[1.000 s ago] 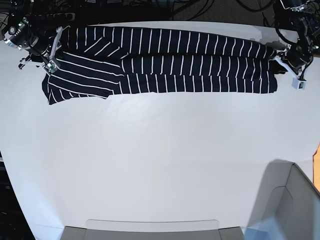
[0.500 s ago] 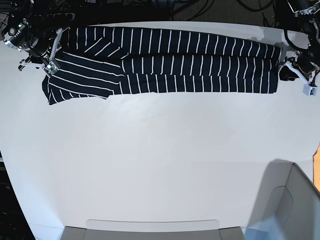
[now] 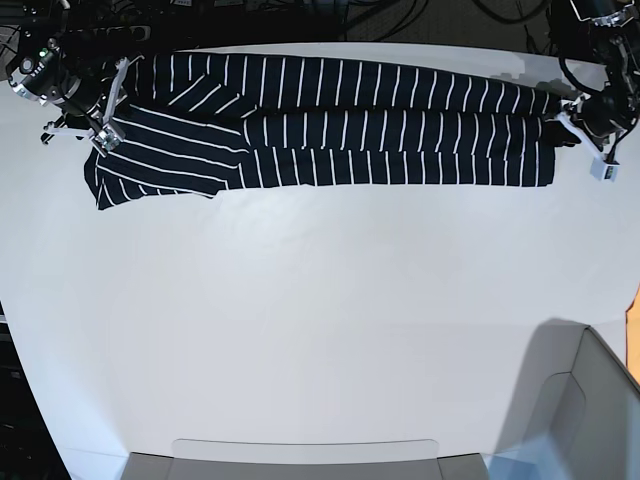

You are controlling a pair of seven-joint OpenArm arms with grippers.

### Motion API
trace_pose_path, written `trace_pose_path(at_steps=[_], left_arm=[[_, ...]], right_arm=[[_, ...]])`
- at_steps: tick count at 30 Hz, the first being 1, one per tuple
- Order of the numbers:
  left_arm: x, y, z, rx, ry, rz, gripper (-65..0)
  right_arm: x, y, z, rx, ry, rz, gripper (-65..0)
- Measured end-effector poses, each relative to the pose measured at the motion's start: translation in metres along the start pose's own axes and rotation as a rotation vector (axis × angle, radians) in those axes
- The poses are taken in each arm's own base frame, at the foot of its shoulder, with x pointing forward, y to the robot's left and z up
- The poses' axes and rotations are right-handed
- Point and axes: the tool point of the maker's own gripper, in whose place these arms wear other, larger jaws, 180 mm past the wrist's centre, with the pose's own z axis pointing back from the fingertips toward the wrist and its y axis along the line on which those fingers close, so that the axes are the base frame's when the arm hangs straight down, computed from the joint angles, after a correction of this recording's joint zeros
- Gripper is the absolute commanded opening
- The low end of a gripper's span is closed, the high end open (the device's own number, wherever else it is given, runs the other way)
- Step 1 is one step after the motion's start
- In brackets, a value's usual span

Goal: Fold the T-shirt properly
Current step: 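Release the shirt and reposition both grippers at its ends, then grasp the strip end with the left gripper and lift it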

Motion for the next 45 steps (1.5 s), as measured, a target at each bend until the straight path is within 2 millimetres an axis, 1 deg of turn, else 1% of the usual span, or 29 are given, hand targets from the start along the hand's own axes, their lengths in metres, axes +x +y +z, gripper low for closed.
trace_pose_path(at_steps=[6, 9, 10, 13, 16, 20, 22, 25, 32, 34, 36, 38, 41, 43, 45], left_arm=[[0.000, -0.002, -0.002, -0.006, 0.001, -0.003, -47.6], [-0.008, -0.010, -0.014, -0.039, 0.014, 0.008, -47.6], [-0.006, -0.012, -0.019, -0.063, -0.020, 0.036, -47.6], [-0.012, -0.018, -0.035, -0.131, -0.066, 0.106, -47.6], [-0.019, -0.018, -0.042, -0.148, -0.064, 0.128, -47.6], [-0.017, -0.022, -0.045, -0.150, -0.084, 0.125, -48.2], [-0.018, -0.029, -0.047, -0.160, -0.073, 0.108, -51.7], [-0.022, -0.036, -0.052, -0.174, -0.043, 0.088, -65.0], [-0.014, -0.036, -0.056, -0.193, -0.044, 0.093, -65.0], [-0.009, -0.024, -0.051, -0.169, -0.052, 0.102, -65.0], [-0.003, -0.016, -0.047, -0.153, -0.074, 0.123, -65.0], [0.005, -0.003, -0.039, -0.124, -0.101, 0.134, -65.0], [0.008, 0.023, -0.024, -0.053, -0.081, 0.119, -65.0], [0.017, 0.038, -0.016, 0.000, -0.073, 0.115, -65.0], [0.018, 0.048, -0.011, 0.032, -0.033, 0.096, -65.0]], right_arm=[[0.000, 0.000, 0.000, 0.000, 0.000, 0.000, -48.9], [-0.001, 0.001, 0.000, 0.003, 0.001, -0.001, -48.9], [-0.001, 0.001, 0.000, 0.002, 0.002, -0.001, -48.9], [-0.001, 0.001, 0.000, 0.002, 0.001, 0.000, -48.9], [-0.001, 0.002, 0.000, 0.004, 0.003, -0.001, -48.9], [-0.002, 0.001, 0.000, 0.003, 0.004, 0.001, -48.9], [-0.002, 0.001, 0.000, 0.003, 0.004, 0.001, -48.9], [-0.002, 0.000, 0.000, 0.001, 0.005, 0.002, -48.9], [-0.002, 0.000, 0.001, 0.000, 0.004, 0.001, -48.9], [0.000, -0.001, 0.000, -0.001, 0.001, 0.001, -48.9], [0.001, -0.001, 0.001, -0.003, -0.002, 0.002, -49.0], [0.000, -0.001, 0.001, -0.003, -0.001, 0.002, -49.0], [0.000, -0.001, 0.001, -0.003, -0.001, 0.002, -49.0], [0.001, -0.001, 0.001, -0.003, -0.002, 0.001, -49.0], [0.001, 0.000, 0.000, -0.001, -0.004, -0.002, -49.0]])
